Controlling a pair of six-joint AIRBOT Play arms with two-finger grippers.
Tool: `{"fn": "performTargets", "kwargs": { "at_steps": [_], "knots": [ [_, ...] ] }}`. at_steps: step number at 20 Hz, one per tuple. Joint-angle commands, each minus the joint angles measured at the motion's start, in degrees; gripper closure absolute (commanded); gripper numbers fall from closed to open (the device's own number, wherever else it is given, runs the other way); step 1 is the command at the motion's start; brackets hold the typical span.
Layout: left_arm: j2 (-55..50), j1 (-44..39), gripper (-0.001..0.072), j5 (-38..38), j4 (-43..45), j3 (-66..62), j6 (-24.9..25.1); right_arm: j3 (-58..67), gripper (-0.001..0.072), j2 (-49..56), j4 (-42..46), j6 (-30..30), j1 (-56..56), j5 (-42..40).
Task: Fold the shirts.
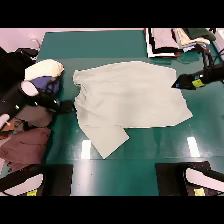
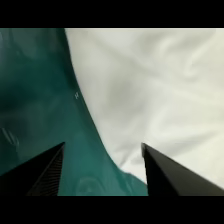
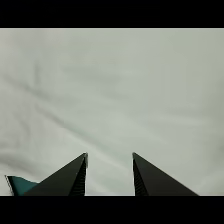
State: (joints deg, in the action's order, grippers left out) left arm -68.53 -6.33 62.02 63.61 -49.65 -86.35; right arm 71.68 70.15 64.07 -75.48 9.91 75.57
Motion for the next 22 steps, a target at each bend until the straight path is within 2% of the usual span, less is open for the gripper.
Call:
{"fn": "performTargets", "kwargs": {
  "at_steps": [1, 6, 7, 9, 10, 13, 14, 15, 18, 20, 22],
  "knots": [
    [0.9, -4.0, 0.0139, -4.9, -6.2, 9.2, -0.8, -6.8, 0.0378, -5.1, 0.0, 0.1, 0.0, -1.3],
    [0.9, -8.0, 0.0140, -9.3, -9.6, 12.4, -2.2, -8.7, 0.0378, -8.0, -0.1, 0.1, 0.0, -1.9],
    [0.9, -8.3, 0.0183, -10.8, -10.9, 12.3, -2.1, -8.8, 0.0378, -8.2, 0.0, 0.1, 0.1, -1.7],
    [0.9, -7.8, 0.0643, -11.7, -11.1, 10.6, -2.1, -10.6, 0.0377, -8.8, 0.1, 0.6, 1.7, -0.7],
    [0.9, -7.0, 0.0676, -10.9, -10.9, 8.9, -2.1, -12.6, 0.0377, -9.1, 0.4, 1.0, 3.8, 0.0],
    [0.9, -5.0, 0.0683, -7.5, -9.6, 2.4, -0.3, -21.1, 0.0368, -10.8, 2.6, 1.0, 13.8, -0.9],
    [0.9, -4.9, 0.0683, -6.8, -9.6, 0.5, 0.4, -23.7, 0.0266, -10.8, 3.3, 1.0, 17.8, -1.1],
    [0.9, -4.9, 0.0683, -6.8, -9.8, -0.9, 1.0, -26.2, 0.0200, -10.2, 3.5, 1.0, 22.1, -1.0],
    [0.9, -4.9, 0.0683, -8.6, -10.1, -2.3, 0.9, -31.6, 0.0209, -5.7, 2.1, 1.7, 30.3, -2.5],
    [0.9, -4.9, 0.0683, -8.6, -10.2, -2.3, 0.8, -33.6, 0.0272, -2.6, -3.1, 5.3, 31.1, -4.5],
    [0.9, -4.9, 0.0683, -8.8, -11.1, -2.3, 0.9, -33.8, 0.0272, 0.1, -7.6, 5.9, 29.4, -7.8]
  ]
}}
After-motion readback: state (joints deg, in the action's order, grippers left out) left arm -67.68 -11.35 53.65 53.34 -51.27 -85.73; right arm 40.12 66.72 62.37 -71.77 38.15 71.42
